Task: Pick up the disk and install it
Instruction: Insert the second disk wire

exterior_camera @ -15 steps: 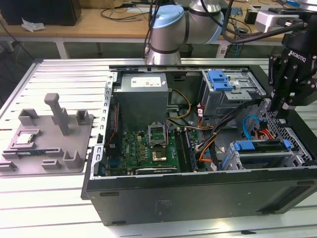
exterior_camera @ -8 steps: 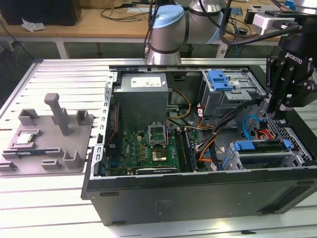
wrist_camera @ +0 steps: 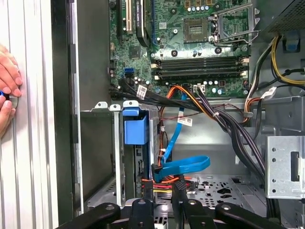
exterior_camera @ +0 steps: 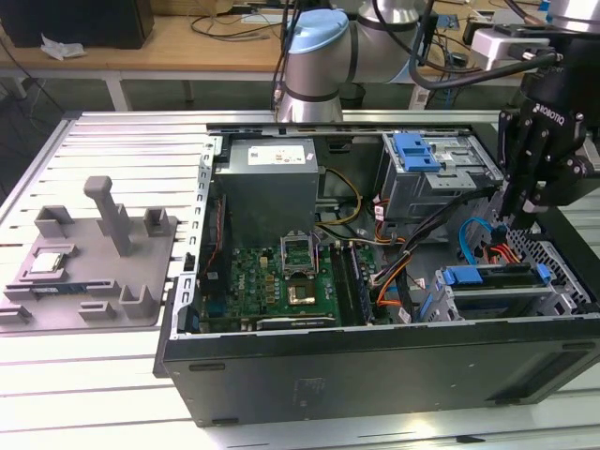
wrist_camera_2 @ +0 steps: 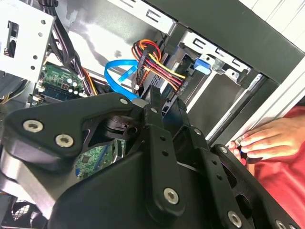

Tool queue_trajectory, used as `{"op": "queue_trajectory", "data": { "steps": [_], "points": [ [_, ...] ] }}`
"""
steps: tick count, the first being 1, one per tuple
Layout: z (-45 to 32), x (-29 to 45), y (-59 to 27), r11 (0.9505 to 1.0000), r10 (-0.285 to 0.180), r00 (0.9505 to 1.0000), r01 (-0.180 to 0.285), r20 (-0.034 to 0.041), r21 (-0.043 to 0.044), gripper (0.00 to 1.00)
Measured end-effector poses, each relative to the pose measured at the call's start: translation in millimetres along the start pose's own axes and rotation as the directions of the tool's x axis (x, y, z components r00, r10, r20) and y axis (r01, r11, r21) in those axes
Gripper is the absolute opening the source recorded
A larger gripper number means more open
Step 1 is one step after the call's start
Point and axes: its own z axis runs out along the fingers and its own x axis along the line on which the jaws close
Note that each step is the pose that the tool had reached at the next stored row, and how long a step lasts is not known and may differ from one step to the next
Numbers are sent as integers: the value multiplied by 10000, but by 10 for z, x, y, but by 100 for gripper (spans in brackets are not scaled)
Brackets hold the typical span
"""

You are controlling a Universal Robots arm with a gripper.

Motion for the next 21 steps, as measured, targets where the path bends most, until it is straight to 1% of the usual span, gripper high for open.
{"op": "queue_trajectory", "data": {
  "steps": [8, 15, 21],
  "points": [
    [34, 27, 61, 10000, 1, 10000, -1, 1, 0, 30],
    [66, 73, 87, 10000, 1, 10000, -1, -2, 0, 30],
    [90, 72, 94, 10000, 0, 10000, 0, -1, 0, 30]
  ]
}}
